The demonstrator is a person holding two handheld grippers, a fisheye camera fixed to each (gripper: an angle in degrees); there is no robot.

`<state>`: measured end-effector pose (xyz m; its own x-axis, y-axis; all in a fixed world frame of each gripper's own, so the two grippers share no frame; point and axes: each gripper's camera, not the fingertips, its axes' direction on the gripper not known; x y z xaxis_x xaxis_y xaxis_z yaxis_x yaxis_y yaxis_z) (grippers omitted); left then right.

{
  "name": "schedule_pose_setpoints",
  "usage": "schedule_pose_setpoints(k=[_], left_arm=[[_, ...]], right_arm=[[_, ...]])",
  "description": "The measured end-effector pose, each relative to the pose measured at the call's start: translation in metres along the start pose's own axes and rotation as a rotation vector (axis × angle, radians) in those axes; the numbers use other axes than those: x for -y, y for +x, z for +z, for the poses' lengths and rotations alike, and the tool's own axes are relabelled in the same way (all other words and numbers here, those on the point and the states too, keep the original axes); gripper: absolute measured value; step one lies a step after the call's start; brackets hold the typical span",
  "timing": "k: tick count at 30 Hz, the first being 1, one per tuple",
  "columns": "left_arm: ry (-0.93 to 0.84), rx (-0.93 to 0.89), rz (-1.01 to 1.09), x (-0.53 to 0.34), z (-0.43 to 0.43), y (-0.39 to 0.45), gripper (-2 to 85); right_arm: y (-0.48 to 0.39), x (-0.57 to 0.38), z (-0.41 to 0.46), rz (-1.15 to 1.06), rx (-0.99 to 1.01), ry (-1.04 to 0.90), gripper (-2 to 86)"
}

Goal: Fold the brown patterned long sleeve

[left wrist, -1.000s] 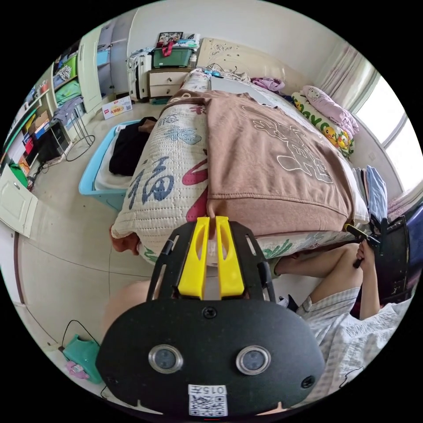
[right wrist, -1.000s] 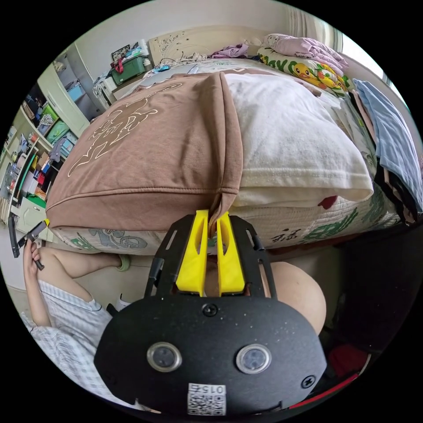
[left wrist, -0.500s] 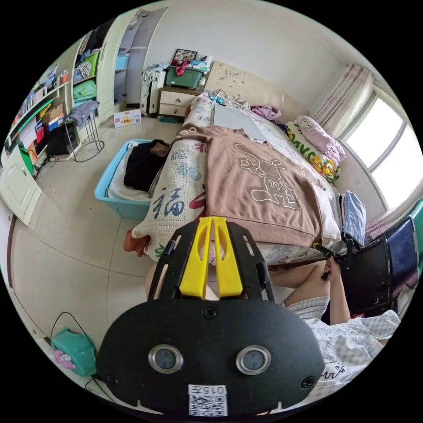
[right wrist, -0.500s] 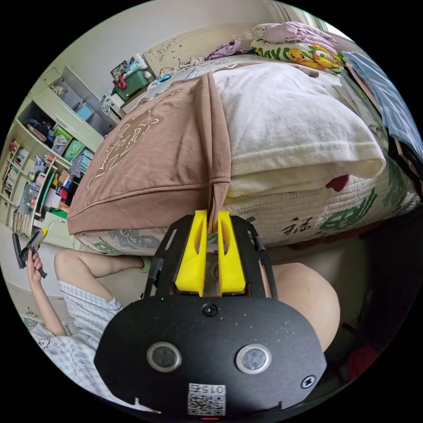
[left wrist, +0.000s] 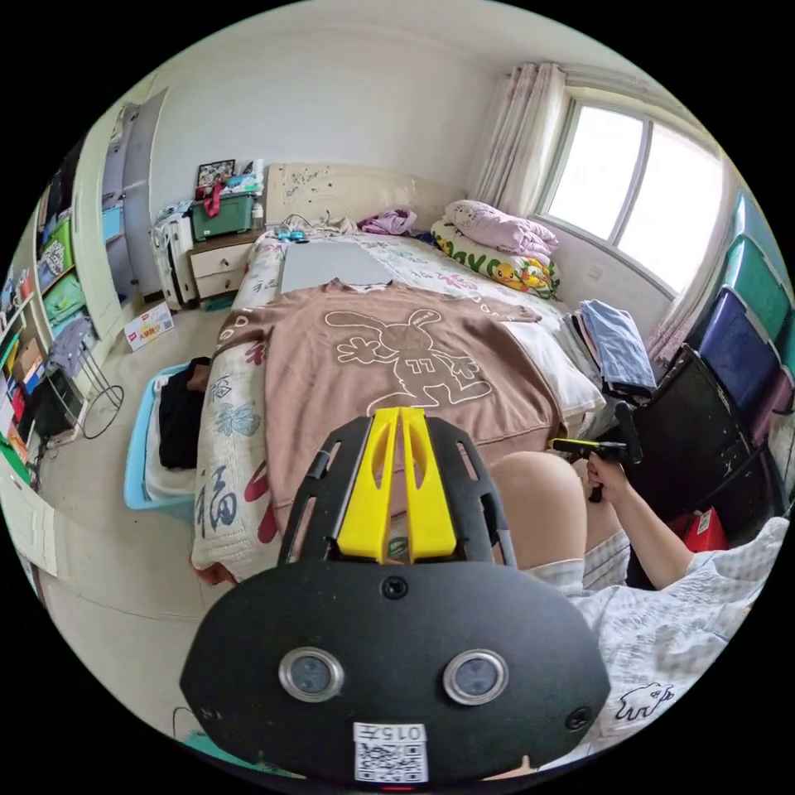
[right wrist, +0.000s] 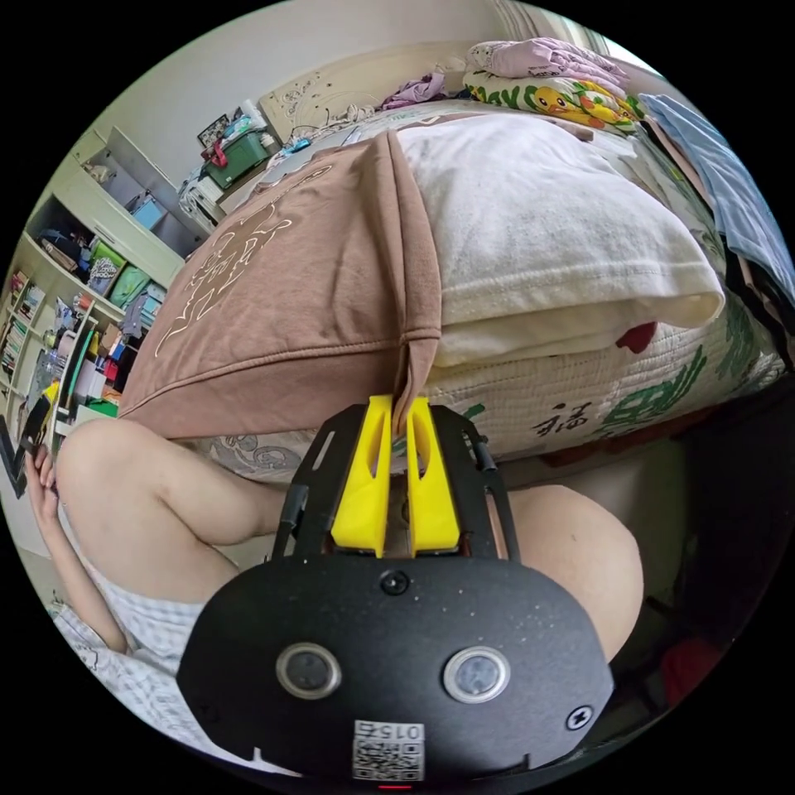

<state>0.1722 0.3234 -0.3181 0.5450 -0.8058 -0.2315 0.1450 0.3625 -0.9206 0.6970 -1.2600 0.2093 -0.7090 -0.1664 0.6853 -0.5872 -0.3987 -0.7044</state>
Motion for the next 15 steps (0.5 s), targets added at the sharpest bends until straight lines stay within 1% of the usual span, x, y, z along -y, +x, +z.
schedule_pose_setpoints(k=[3,7,10,15], left_arm=[[-0.092,-0.024,0.057,0.011,0.072,0.021,-0.7],[-0.143,-0.045,0.084,0.014,0.146,0.042,-0.7],[-0.195,-0.062,0.101,0.01,0.183,0.049,-0.7],[-0.306,-0.024,0.105,-0.008,0.231,0.04,-0.7]], right_arm=[[-0.008,-0.001,0.002,-0.003,-0.06,0.004,2.0],[-0.014,-0.007,0.004,0.005,-0.116,0.023,1.8],[-0.011,-0.012,0.004,0.009,-0.117,0.035,1.8],[-0.001,-0.015,0.004,0.029,-0.095,0.022,1.8]])
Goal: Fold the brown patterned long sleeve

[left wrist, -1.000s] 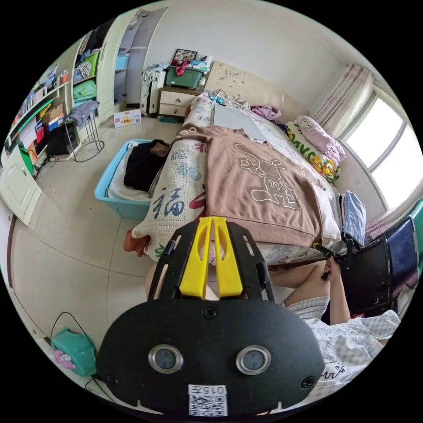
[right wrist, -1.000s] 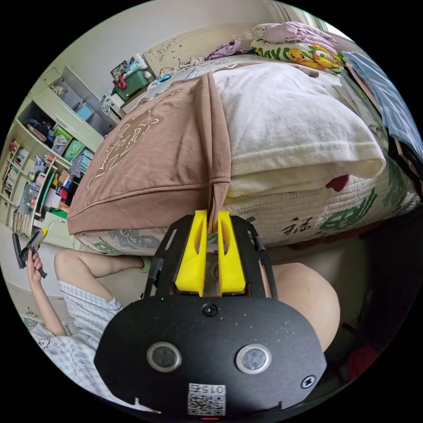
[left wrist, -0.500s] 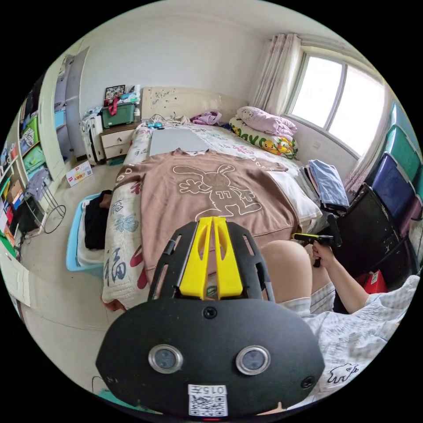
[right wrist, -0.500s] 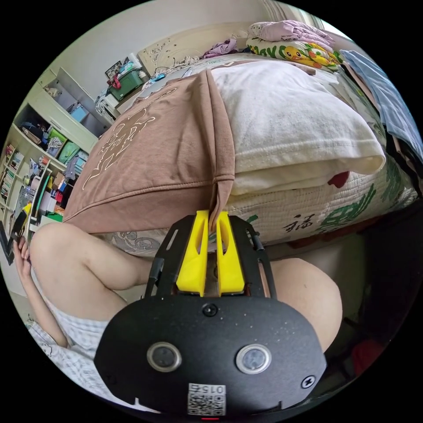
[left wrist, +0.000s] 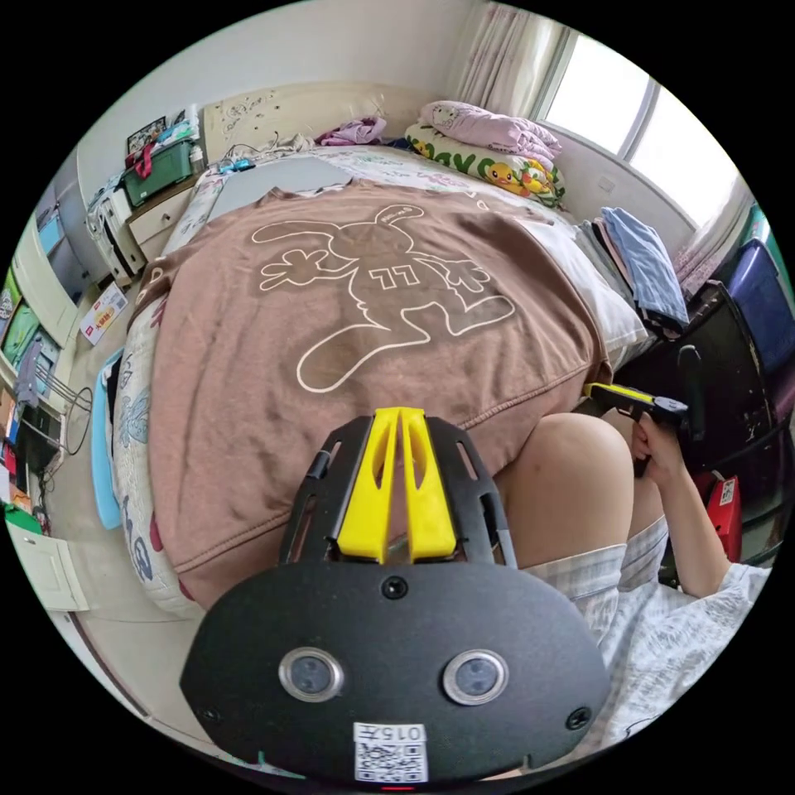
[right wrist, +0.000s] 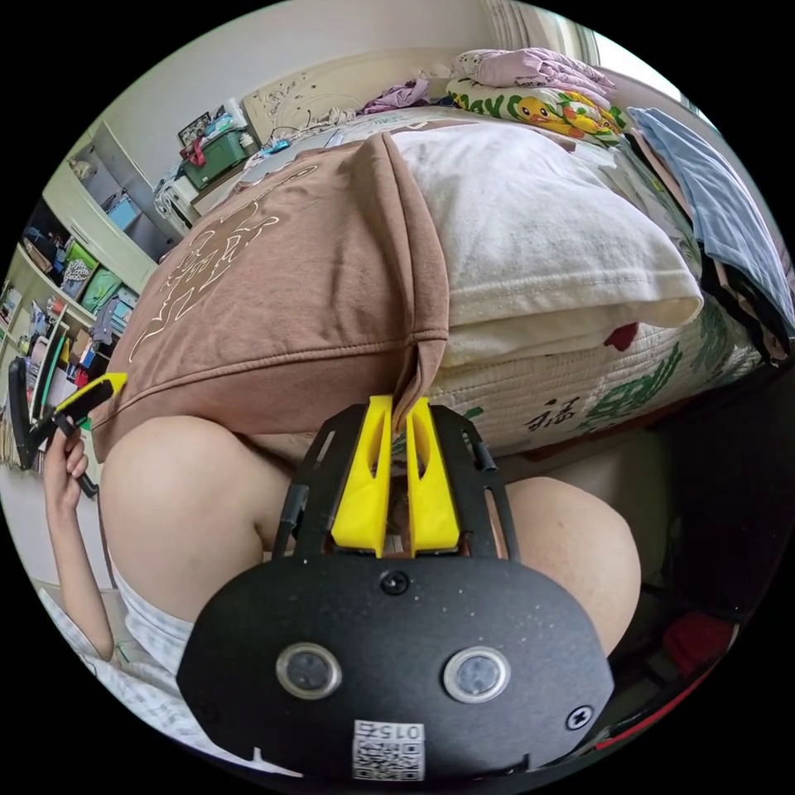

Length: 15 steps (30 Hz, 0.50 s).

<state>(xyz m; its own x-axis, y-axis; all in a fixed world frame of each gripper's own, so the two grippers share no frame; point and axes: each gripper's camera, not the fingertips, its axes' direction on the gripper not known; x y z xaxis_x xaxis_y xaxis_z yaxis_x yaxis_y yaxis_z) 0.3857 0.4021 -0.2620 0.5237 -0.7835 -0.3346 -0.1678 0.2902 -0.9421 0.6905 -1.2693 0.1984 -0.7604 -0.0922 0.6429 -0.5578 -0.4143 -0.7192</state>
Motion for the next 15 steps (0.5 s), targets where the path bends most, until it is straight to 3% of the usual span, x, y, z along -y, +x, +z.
schedule_pose_setpoints(k=[7,15], left_arm=[[0.031,-0.092,-0.036,-0.021,0.028,-0.036,-0.7],[0.037,-0.051,-0.014,-0.028,0.044,-0.047,-0.6]], right_arm=[[0.013,-0.009,-0.002,-0.043,-0.012,-0.004,1.6],[0.097,-0.024,-0.081,0.009,0.263,0.165,0.7]])
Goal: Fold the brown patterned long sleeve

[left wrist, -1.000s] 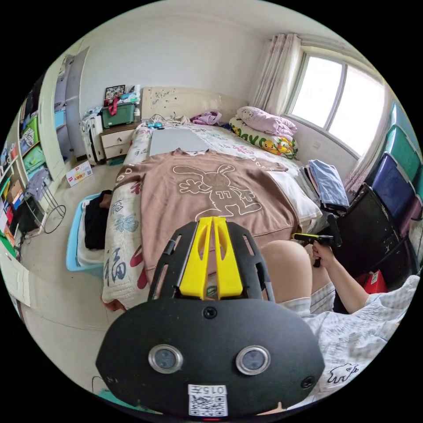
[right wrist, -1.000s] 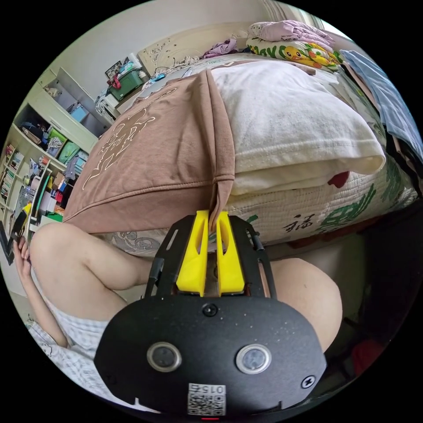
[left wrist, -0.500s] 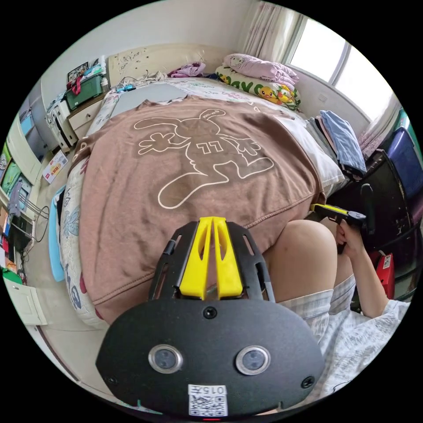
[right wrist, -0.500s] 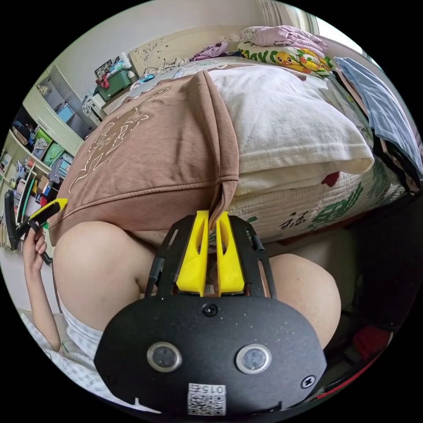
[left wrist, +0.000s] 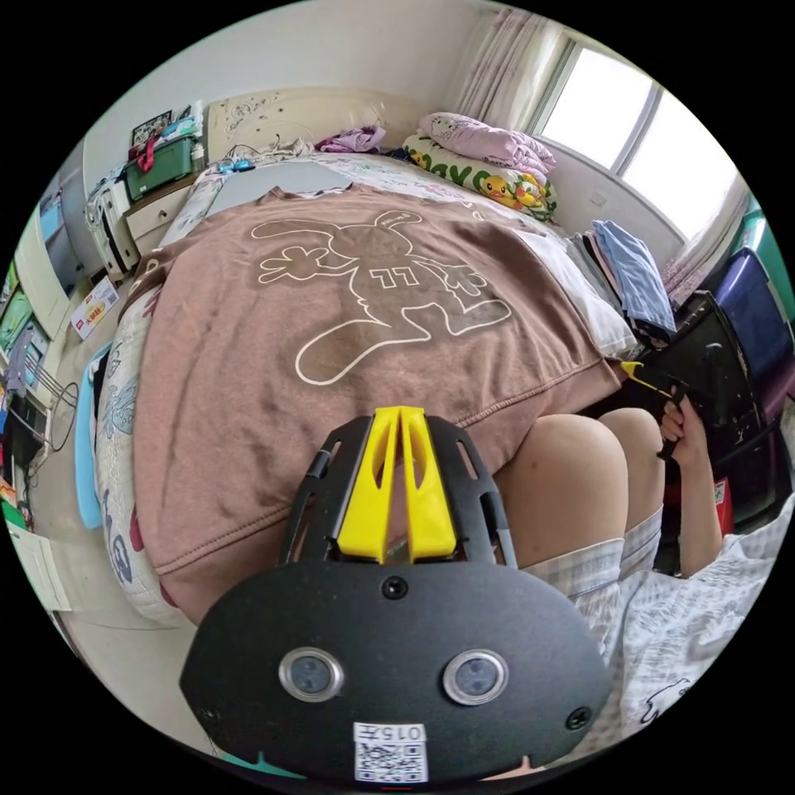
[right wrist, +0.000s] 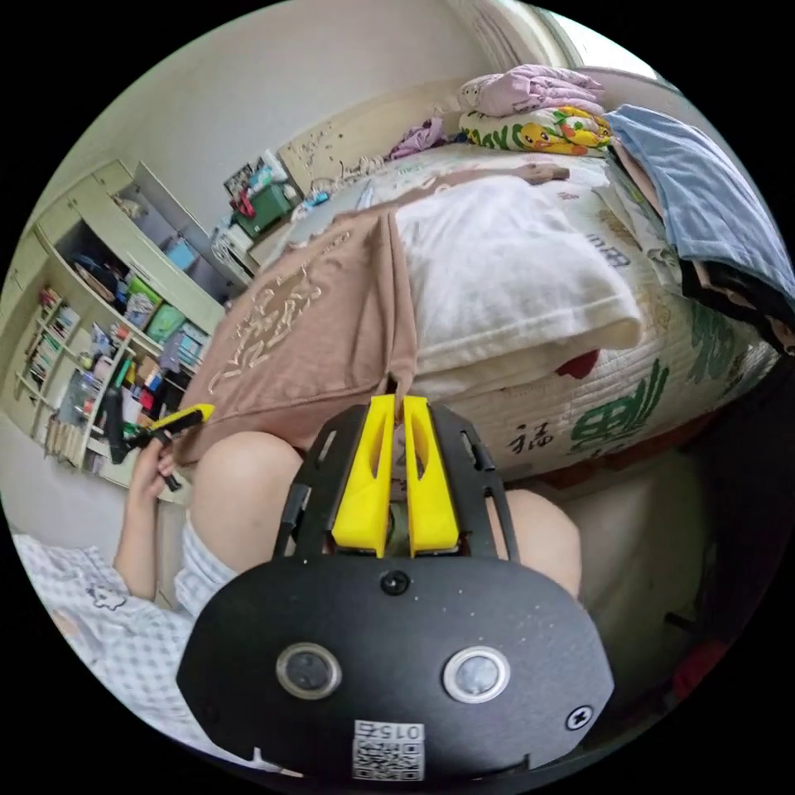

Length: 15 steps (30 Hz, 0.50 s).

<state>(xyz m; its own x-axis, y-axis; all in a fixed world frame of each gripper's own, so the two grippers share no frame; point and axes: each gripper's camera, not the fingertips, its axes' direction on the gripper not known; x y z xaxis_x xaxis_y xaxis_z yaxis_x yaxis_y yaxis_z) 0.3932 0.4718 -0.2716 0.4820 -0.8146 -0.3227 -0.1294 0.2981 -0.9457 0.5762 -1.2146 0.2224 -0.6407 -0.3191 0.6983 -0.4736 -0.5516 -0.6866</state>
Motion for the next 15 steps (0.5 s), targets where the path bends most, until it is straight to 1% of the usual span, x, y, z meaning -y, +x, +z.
schedule_pose_setpoints(k=[3,5,10,12,15], left_arm=[[0.017,-0.016,-0.025,-0.006,0.005,-0.013,-0.5],[0.026,-0.019,-0.034,-0.01,0.008,-0.022,-0.3],[0.002,-0.044,-0.023,-0.008,0.016,-0.046,-0.2],[-0.001,-0.058,-0.023,-0.008,0.018,-0.055,-0.2],[-0.009,-0.083,-0.026,-0.008,0.022,-0.071,-0.2]], right_arm=[[0.028,0.023,-0.033,0.016,0.117,0.134,0.3],[0.052,0.06,-0.049,-0.006,0.167,0.242,0.7],[0.105,0.16,-0.037,0.096,0.102,0.28,4.8],[0.133,0.21,-0.016,0.179,0.123,0.293,6.6],[0.16,0.253,0.016,0.291,0.142,0.288,8.1]])
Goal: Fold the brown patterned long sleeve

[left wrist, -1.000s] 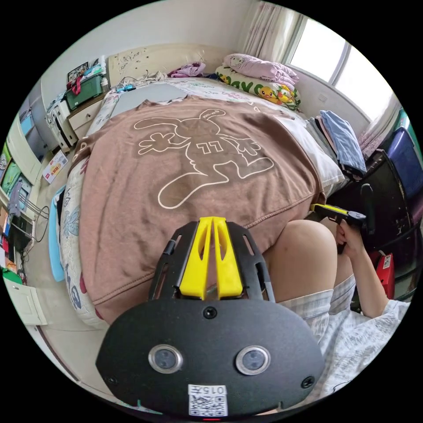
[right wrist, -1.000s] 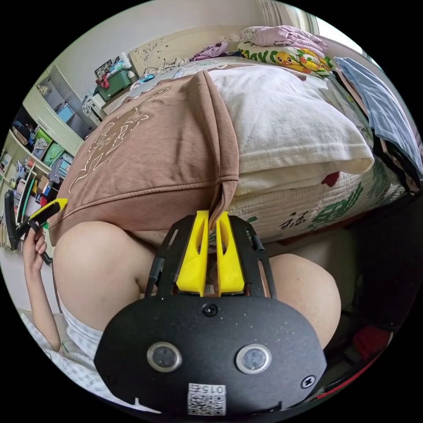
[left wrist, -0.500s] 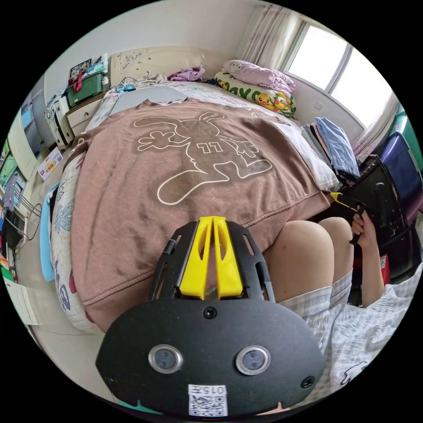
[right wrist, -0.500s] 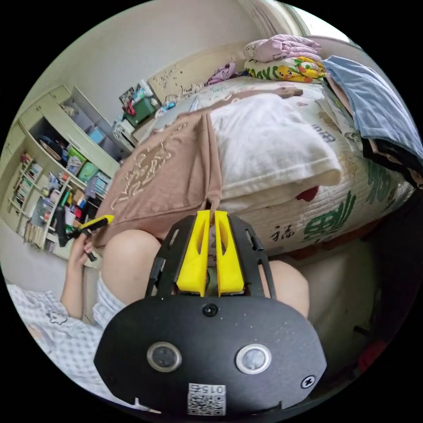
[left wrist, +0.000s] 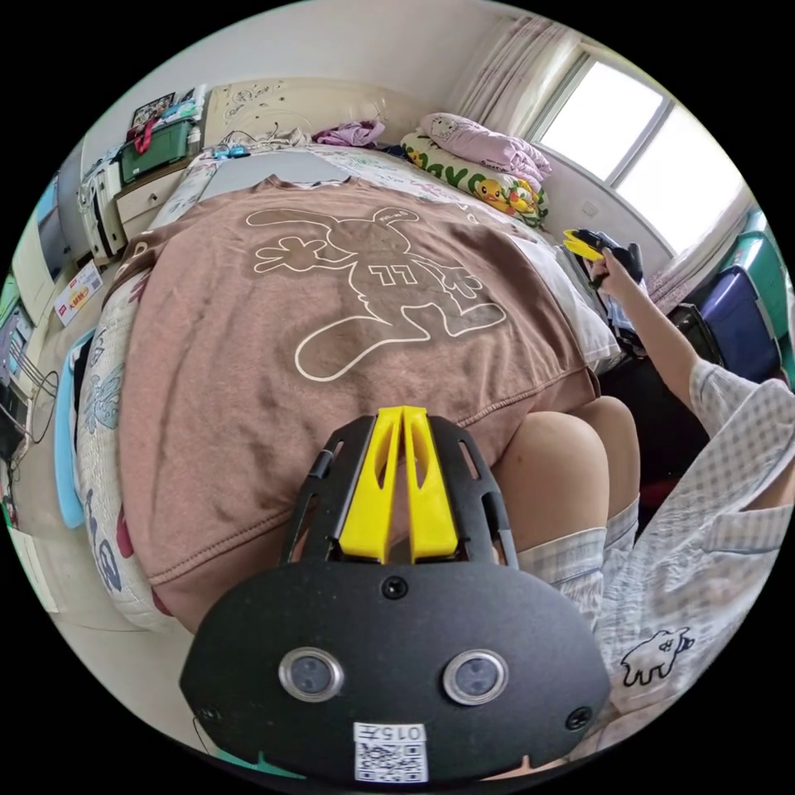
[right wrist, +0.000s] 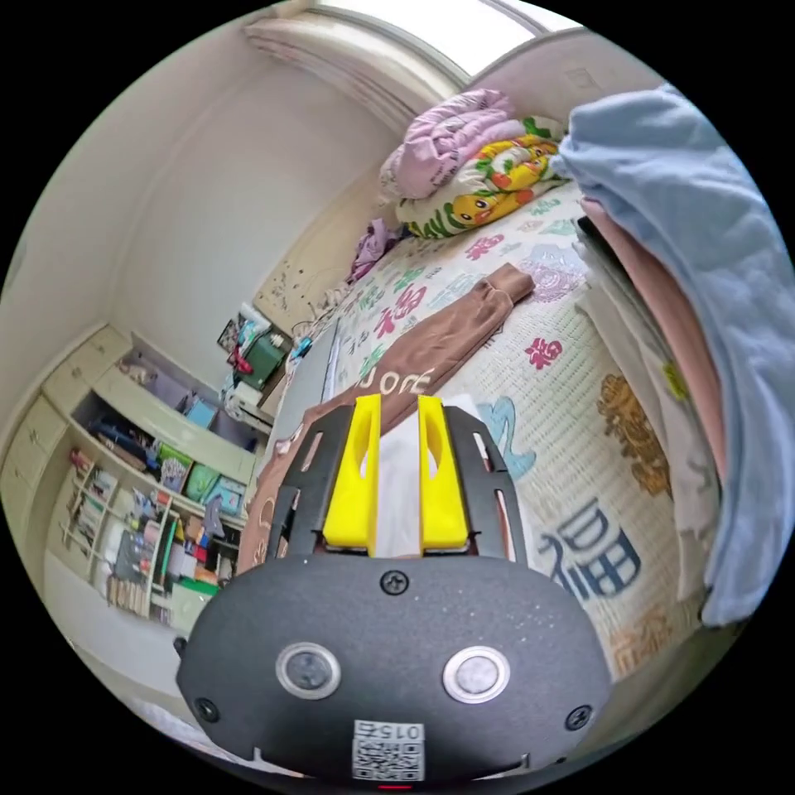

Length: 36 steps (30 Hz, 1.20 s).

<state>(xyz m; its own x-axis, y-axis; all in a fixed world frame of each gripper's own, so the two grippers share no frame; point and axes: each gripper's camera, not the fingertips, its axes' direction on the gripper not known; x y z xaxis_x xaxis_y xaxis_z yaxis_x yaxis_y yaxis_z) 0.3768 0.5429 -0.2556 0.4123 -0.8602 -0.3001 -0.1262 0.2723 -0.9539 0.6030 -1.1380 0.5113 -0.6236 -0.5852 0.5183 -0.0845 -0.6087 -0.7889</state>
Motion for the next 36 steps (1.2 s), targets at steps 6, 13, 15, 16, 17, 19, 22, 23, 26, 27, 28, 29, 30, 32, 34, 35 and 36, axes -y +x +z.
schedule_pose_setpoints(k=[6,13,15,16,17,19,22,23,26,27,28,29,30,32,34,35,36], left_arm=[[-0.004,-0.071,-0.032,-0.002,0.004,-0.037,-0.2],[-0.002,-0.139,-0.096,-0.007,0.008,-0.077,-0.2],[-0.005,-0.158,-0.112,-0.008,0.009,-0.087,-0.2],[-0.006,-0.167,-0.118,-0.009,0.009,-0.092,-0.2],[-0.007,-0.17,-0.12,-0.01,0.01,-0.095,-0.2],[0.006,-0.171,-0.119,-0.015,0.009,-0.101,-0.2],[0.037,-0.175,-0.126,-0.024,0.009,-0.109,-0.3],[0.042,-0.175,-0.132,-0.026,0.009,-0.11,-0.3],[0.062,-0.162,-0.148,-0.034,0.009,-0.113,-0.3],[0.068,-0.156,-0.15,-0.037,0.008,-0.114,-0.4],[0.073,-0.154,-0.152,-0.039,0.008,-0.115,-0.4],[0.075,-0.155,-0.155,-0.041,0.008,-0.116,-0.5],[0.074,-0.169,-0.161,-0.042,0.008,-0.118,-0.6],[0.065,-0.197,-0.175,-0.045,0.006,-0.119,-0.6],[0.14,-0.27,-0.189,-0.05,-0.005,-0.116,-0.4],[0.162,-0.296,-0.194,-0.051,-0.009,-0.116,-0.3],[0.187,-0.35,-0.207,-0.051,-0.015,-0.115,0.0]], right_arm=[[0.044,0.074,0.091,0.204,-0.138,-0.033,12.3],[0.073,0.122,0.148,0.306,-0.254,-0.091,13.3],[0.067,0.127,0.157,0.273,-0.275,-0.075,7.2],[0.064,0.128,0.161,0.262,-0.285,-0.084,4.6],[0.056,0.126,0.165,0.251,-0.327,-0.084,3.2],[0.031,0.12,0.16,0.183,-0.356,-0.004,1.8],[-0.038,0.108,0.145,-0.043,-0.316,0.109,0.8],[-0.076,0.1,0.141,-0.167,-0.299,0.123,0.6],[-0.184,0.054,0.131,-0.531,-0.184,0.095,0.2],[-0.225,0.023,0.127,-0.671,-0.13,0.075,0.2],[-0.244,0.005,0.125,-0.731,-0.106,0.069,0.2],[-0.278,-0.032,0.124,-0.839,-0.055,0.034,0.2],[-0.292,-0.052,0.125,-0.886,-0.03,0.008,0.2],[-0.332,-0.132,0.134,-0.99,0.085,-0.121,0.3],[-0.346,-0.191,0.151,-1.024,0.129,-0.262,0.4],[-0.349,-0.225,0.164,-1.04,0.119,-0.347,0.5],[-0.349,-0.239,0.17,-1.041,0.106,-0.382,0.5]])
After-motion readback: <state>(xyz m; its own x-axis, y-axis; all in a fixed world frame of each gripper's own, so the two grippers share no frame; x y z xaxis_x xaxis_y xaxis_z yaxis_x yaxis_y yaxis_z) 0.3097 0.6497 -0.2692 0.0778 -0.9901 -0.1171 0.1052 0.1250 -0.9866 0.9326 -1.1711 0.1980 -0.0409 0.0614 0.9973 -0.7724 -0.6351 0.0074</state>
